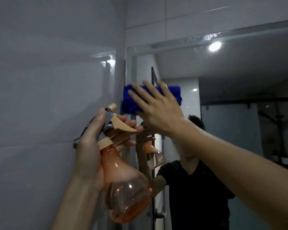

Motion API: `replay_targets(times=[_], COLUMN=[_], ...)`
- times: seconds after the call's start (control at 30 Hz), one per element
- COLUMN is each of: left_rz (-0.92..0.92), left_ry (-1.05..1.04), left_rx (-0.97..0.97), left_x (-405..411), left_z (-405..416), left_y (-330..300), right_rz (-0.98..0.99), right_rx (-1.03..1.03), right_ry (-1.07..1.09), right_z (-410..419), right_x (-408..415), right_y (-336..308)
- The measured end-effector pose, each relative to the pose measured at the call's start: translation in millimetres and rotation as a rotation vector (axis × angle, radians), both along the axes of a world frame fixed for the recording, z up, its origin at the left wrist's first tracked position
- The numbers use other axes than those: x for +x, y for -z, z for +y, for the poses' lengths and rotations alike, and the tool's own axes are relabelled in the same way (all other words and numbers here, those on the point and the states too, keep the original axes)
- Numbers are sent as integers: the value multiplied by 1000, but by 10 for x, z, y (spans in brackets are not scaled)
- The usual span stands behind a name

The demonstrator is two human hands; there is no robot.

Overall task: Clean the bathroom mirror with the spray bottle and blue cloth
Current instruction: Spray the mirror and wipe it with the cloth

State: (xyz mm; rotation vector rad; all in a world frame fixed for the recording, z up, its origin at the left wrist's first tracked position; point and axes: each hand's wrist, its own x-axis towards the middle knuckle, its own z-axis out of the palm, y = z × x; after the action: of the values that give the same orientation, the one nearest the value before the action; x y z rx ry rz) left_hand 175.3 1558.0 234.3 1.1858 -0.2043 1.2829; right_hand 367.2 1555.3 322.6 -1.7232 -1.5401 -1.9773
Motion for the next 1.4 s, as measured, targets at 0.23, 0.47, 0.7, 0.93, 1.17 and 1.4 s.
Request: replay_targets(times=[0.23,0.47,0.7,0.93,1.17,1.4], left_rz=[-17,-15,-2,33,-7,9], left_ry=[-20,-11,66,46,37,20], left_rx=[36,42,24,18,50,56], left_x=[-7,-52,-67,-92,-77,-53], left_z=[32,12,13,-11,11,12], left_y=[-55,-30,-14,11,-10,5], right_rz=[69,327,29,-165,119,154], right_rx=[177,382,126,-105,254,202], right_ry=[65,41,17,65,56,6], right_z=[-647,-151,254,-347,-491,197], right_x=[470,54,-272,259,339,-281], right_y=[-161,-1331,-716,76,-876,-1046])
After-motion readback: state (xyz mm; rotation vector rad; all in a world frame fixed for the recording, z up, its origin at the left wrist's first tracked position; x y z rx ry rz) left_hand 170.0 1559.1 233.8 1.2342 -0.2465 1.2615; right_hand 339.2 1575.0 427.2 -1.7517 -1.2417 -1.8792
